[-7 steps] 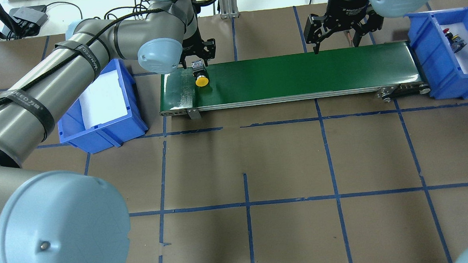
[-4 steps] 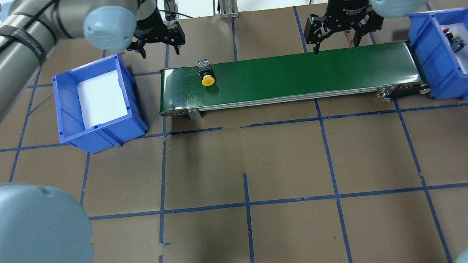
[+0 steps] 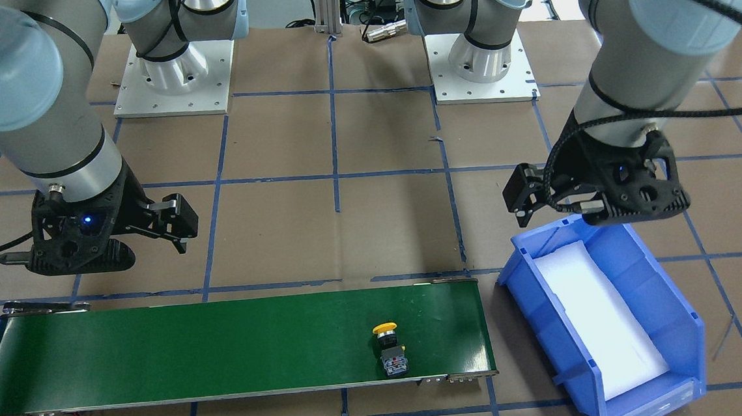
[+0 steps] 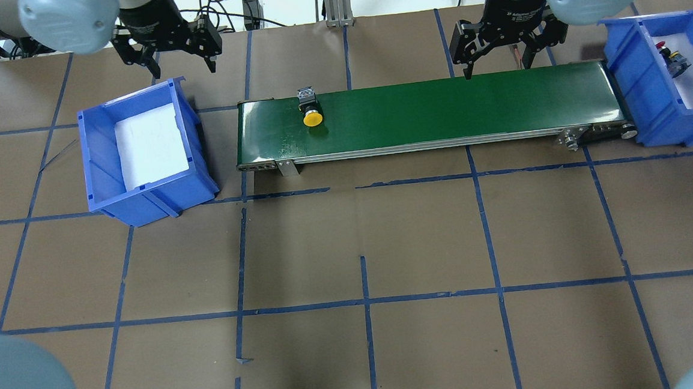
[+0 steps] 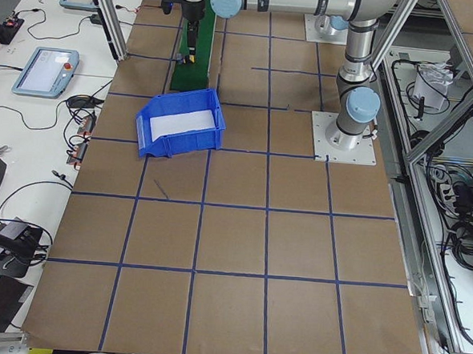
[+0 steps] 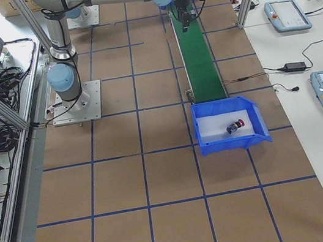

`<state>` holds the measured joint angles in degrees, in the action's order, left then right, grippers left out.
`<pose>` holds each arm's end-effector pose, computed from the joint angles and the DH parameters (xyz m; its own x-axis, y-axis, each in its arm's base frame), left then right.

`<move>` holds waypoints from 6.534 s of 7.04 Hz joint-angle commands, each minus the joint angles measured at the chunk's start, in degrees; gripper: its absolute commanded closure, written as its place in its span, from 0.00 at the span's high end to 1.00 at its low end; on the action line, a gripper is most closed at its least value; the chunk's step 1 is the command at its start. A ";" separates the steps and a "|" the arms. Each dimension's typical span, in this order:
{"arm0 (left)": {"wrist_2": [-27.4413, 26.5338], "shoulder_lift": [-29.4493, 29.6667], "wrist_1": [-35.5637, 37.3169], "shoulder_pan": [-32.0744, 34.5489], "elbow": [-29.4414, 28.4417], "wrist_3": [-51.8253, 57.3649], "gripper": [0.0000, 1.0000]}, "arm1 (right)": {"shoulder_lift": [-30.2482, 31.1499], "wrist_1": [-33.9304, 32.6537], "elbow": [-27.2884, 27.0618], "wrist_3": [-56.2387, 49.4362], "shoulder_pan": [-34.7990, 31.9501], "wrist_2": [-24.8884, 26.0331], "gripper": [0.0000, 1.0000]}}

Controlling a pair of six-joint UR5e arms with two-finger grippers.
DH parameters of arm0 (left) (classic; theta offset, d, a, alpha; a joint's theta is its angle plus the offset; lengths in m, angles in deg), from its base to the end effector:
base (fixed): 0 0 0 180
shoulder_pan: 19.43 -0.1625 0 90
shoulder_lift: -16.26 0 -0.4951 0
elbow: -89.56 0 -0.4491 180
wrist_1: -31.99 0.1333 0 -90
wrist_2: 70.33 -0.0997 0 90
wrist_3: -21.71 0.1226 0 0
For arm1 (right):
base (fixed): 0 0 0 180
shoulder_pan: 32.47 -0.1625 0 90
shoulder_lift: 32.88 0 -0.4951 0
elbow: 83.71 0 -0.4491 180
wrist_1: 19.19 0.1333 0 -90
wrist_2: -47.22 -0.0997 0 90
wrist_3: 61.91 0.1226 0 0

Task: Transport two buttons from left to right
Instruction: 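Open the left gripper to release the yellow-capped button onto the conveyor, then raise the left gripper back over its bin while the right gripper moves toward the button, then lower the right gripper and grasp the yellow-capped button on the conveyor, then carry the yellow-capped button into the far blue bin with the right gripper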

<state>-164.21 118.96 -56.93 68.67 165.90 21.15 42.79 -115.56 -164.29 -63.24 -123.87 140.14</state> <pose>-0.1030 -0.6657 0.5343 -0.9967 -0.0452 -0.0673 -0.0429 0.9984 -0.0363 0.1435 -0.6695 0.4839 -0.9976 -0.0463 0.0515 -0.0476 0.9986 -0.0243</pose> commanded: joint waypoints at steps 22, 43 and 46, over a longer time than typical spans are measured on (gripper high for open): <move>2.83 -6.01 -1.17 -3.56 9.00 -1.45 1.00 | -22.82 -13.49 14.73 7.81 -10.45 -4.07 1.00; 2.48 -6.28 -1.17 -3.91 9.18 -0.84 1.00 | -20.83 -2.62 17.13 -20.82 7.77 -2.04 0.06; 2.83 -6.01 -1.17 -3.65 9.09 -0.92 1.00 | -19.07 -0.84 16.86 -39.30 20.43 -1.69 0.05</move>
<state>-161.49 112.75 -58.10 64.83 175.00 20.27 23.10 -117.12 -147.38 -95.33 -108.57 138.38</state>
